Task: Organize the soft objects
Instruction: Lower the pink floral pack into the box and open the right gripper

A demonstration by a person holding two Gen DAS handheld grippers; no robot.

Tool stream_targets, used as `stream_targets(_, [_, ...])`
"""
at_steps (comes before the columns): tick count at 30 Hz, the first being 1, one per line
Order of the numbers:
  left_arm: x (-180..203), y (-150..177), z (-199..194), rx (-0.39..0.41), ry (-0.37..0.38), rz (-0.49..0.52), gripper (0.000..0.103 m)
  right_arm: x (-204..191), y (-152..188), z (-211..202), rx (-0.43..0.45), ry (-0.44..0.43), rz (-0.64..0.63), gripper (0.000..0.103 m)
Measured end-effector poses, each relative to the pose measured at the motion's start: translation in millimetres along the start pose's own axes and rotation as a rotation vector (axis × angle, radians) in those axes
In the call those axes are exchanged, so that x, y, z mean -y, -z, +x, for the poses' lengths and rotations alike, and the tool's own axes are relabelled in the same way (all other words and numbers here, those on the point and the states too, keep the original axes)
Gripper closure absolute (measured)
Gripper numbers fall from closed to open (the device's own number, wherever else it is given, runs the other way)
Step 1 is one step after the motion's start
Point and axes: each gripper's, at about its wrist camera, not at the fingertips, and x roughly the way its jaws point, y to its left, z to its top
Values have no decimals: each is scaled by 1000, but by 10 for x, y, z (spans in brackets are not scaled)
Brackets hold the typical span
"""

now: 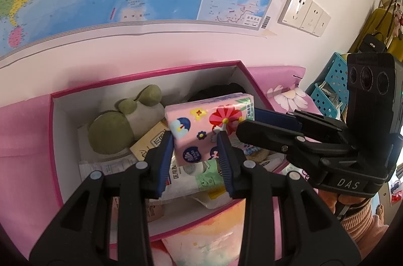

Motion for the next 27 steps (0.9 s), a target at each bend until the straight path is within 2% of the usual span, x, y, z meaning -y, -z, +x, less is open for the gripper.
stream_targets(21, [-49, -107, 120, -40, -21, -13, 66, 86, -51, 105, -17, 4, 36, 72])
stream_targets(27, [-134, -156, 220, -76, -11, -43, 66, 150, -73, 184, -25, 13, 56, 73])
